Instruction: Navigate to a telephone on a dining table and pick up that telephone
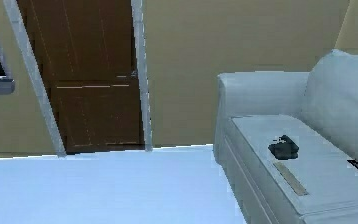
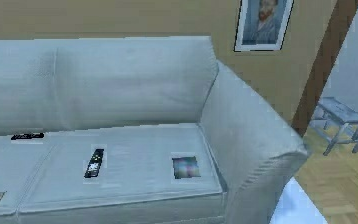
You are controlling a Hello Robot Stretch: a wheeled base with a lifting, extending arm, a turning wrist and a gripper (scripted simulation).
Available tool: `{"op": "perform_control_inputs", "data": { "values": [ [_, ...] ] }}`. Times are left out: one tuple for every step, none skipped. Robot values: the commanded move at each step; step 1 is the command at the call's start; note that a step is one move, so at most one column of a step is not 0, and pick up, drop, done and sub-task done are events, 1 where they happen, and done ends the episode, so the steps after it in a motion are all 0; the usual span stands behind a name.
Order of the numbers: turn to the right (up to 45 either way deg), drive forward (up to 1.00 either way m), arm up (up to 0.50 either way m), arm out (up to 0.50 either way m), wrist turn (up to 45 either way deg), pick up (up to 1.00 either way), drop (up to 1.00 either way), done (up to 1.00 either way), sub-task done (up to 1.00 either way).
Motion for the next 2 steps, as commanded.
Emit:
{"op": "perform_control_inputs", "data": {
  "values": [
    [-6.0, 0.00, 0.00, 0.00, 0.0, 0.00, 0.00, 0.00, 0.00],
    [0.0, 0.30, 0.00, 0.00, 0.0, 0.00, 0.00, 0.00, 0.00]
  ]
}}
